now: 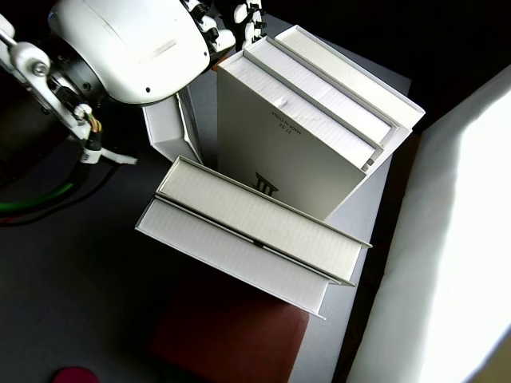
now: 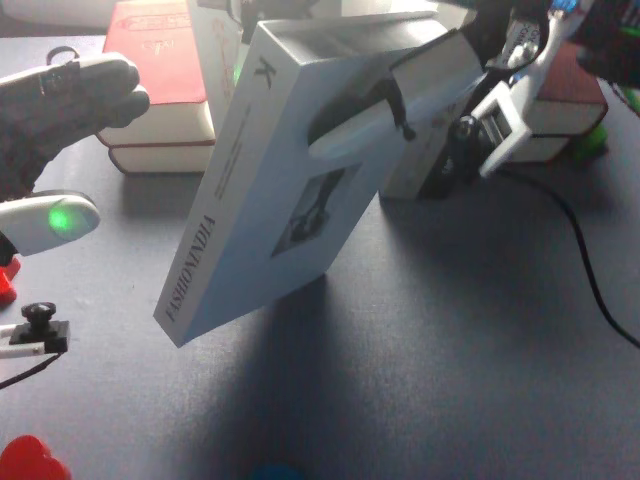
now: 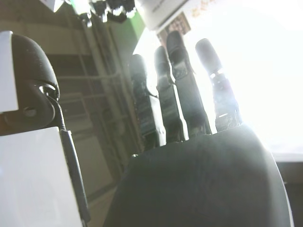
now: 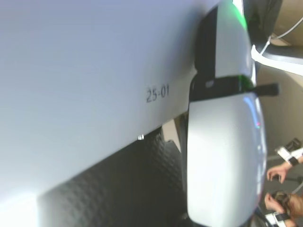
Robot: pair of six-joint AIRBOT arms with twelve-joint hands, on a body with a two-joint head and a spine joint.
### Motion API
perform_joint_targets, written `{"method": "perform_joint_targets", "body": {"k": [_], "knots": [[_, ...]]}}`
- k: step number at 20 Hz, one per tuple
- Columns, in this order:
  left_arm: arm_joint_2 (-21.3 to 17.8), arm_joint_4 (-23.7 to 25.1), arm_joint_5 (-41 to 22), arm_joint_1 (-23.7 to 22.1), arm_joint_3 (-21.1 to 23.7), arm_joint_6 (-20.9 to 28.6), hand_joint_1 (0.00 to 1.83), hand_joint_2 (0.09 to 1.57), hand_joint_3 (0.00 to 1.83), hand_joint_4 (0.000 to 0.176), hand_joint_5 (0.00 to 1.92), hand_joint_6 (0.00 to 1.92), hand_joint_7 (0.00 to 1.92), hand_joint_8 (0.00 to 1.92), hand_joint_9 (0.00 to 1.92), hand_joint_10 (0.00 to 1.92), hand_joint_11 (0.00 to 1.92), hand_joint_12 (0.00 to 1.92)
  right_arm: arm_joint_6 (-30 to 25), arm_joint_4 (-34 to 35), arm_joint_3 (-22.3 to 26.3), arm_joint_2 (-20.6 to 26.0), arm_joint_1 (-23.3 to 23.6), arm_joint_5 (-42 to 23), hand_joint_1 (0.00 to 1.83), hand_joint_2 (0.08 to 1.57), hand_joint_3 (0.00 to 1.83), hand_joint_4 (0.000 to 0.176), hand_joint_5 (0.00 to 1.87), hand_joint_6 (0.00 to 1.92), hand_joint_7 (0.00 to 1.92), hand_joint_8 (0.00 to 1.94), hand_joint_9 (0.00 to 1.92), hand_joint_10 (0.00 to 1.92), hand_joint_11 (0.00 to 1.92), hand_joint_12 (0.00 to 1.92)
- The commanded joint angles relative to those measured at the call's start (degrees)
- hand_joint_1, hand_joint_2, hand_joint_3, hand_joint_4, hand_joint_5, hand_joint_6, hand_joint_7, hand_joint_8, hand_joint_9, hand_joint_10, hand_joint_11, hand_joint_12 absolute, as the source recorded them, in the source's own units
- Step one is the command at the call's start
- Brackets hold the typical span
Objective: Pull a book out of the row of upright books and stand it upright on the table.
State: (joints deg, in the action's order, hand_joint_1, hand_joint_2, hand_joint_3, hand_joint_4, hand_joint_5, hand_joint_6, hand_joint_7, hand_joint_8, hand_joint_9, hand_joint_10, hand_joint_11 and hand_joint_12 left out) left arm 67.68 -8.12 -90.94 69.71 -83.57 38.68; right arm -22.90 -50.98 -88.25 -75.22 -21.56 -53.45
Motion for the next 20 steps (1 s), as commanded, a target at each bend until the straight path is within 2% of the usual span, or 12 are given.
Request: {"method": "perform_joint_targets", "body": {"k": [1, 4, 5, 6, 7, 8, 9, 10, 15, 16, 17, 20], "knots": [[0.2, -1.9, -7.0, -0.1, -0.1, 0.7, 1.13, 0.82, 0.0, 0.0, 0.68, 0.01, 0.59, 0.01, 0.58, 0.0, 0.0, 1.13, 1.2, 1.2, -0.4, 0.0, -0.3, -1.2, 1.25, 1.16, 0.0, 0.0, 0.98, 0.74, 0.85, 1.47, 0.77, 1.69, 0.7, 1.92], [0.1, -2.1, -7.4, -0.1, -0.1, 0.7, 1.14, 0.82, 0.0, 0.0, 0.69, 0.01, 0.6, 0.01, 0.58, 0.0, 0.0, 1.12, 1.2, 1.1, -0.2, 0.0, -0.7, -1.3, 1.18, 1.14, 0.0, 0.0, 0.95, 0.96, 0.87, 1.77, 0.87, 1.91, 0.86, 1.92], [0.1, -2.1, -7.4, -0.2, -0.1, 0.7, 1.15, 0.82, 0.0, 0.0, 0.7, 0.01, 0.6, 0.01, 0.59, 0.0, 0.0, 1.16, 1.2, 0.7, 0.1, 0.1, -0.7, -1.5, 1.2, 1.2, 0.0, 0.0, 0.87, 1.03, 0.76, 1.65, 0.62, 1.62, 0.59, 1.87], [0.1, -2.1, -7.4, -0.2, -0.2, 0.7, 1.15, 0.83, 0.0, 0.0, 0.7, 0.01, 0.61, 0.01, 0.59, 0.01, 0.0, 1.17, 1.2, 0.2, 0.5, 0.4, -0.7, -1.7, 1.12, 1.05, 0.0, 0.006, 0.32, 0.6, 0.26, 0.59, 0.18, 0.93, 0.12, 1.61], [0.1, -2.1, -7.4, -0.1, -0.1, 0.7, 1.14, 0.82, 0.0, 0.0, 0.7, 0.01, 0.62, 0.01, 0.6, 0.01, 0.0, 1.2, 1.4, -0.5, 1.0, 0.6, -0.7, -1.8, 1.0, 0.97, 0.0, 0.135, 0.06, 0.19, 0.05, 0.12, 0.04, 0.3, 0.02, 0.9], [0.1, -2.1, -7.4, -0.1, -0.1, 0.7, 1.14, 0.82, 0.0, 0.0, 0.7, 0.01, 0.62, 0.01, 0.6, 0.01, 0.0, 1.2, 1.6, -0.7, 1.6, 1.0, -0.7, -1.8, 1.0, 0.97, 0.0, 0.135, 0.06, 0.19, 0.05, 0.12, 0.04, 0.3, 0.02, 0.9], [0.0, -2.1, -7.4, 0.0, 0.1, 0.7, 1.14, 0.83, 0.0, 0.0, 0.69, 0.0, 0.61, 0.0, 0.6, 0.01, 0.0, 1.17, 1.7, -0.7, 2.2, 1.5, -0.7, -1.8, 0.79, 0.87, 0.0, 0.168, 0.01, 0.04, 0.01, 0.02, 0.01, 0.06, 0.0, 0.18], [0.0, -2.1, -7.4, 0.0, 0.2, 0.7, 1.13, 0.85, 0.01, 0.0, 0.68, 0.0, 0.6, 0.0, 0.58, 0.0, 0.0, 1.14, 1.7, -0.9, 3.0, 2.2, -0.6, -1.8, 0.52, 0.89, 0.01, 0.176, 0.0, 0.0, 0.0, 0.0, 0.0, 0.0, 0.0, 0.01], [0.1, -2.2, -7.5, 0.0, 0.3, 0.7, 1.11, 0.86, 0.0, 0.0, 0.68, 0.0, 0.58, 0.0, 0.57, 0.0, 0.0, 1.17, 1.6, -1.6, 4.3, 3.4, -0.5, -2.2, 0.5, 0.97, 0.03, 0.176, 0.0, 0.0, 0.0, 0.0, 0.0, 0.0, 0.0, 0.0], [0.1, -2.2, -7.5, 0.0, 0.3, 0.7, 1.12, 0.86, 0.0, 0.0, 0.68, 0.0, 0.59, 0.0, 0.57, 0.0, 0.0, 1.19, 1.3, -1.7, 4.4, 3.6, -0.5, -2.4, 0.45, 0.98, 0.03, 0.084, 0.0, 0.0, 0.0, 0.0, 0.0, 0.0, 0.0, 0.0], [0.2, -2.2, -7.5, 0.0, 0.3, 0.7, 1.12, 0.85, 0.0, 0.0, 0.68, 0.0, 0.59, 0.0, 0.58, 0.0, 0.0, 1.18, 0.5, -2.1, 4.8, 4.2, -0.4, -2.8, 0.55, 1.08, 0.03, 0.158, 0.0, 0.0, 0.0, 0.0, 0.0, 0.0, 0.0, 0.0], [0.2, -2.2, -7.4, 0.1, 0.4, 0.7, 1.12, 0.86, 0.0, 0.0, 0.67, 0.0, 0.58, 0.0, 0.57, 0.0, 0.0, 1.14, 0.3, -3.1, 6.5, 6.4, 0.7, -2.9, 0.11, 1.13, 0.0, 0.176, 0.0, 0.0, 0.0, 0.0, 0.0, 0.0, 0.0, 0.0]]}}
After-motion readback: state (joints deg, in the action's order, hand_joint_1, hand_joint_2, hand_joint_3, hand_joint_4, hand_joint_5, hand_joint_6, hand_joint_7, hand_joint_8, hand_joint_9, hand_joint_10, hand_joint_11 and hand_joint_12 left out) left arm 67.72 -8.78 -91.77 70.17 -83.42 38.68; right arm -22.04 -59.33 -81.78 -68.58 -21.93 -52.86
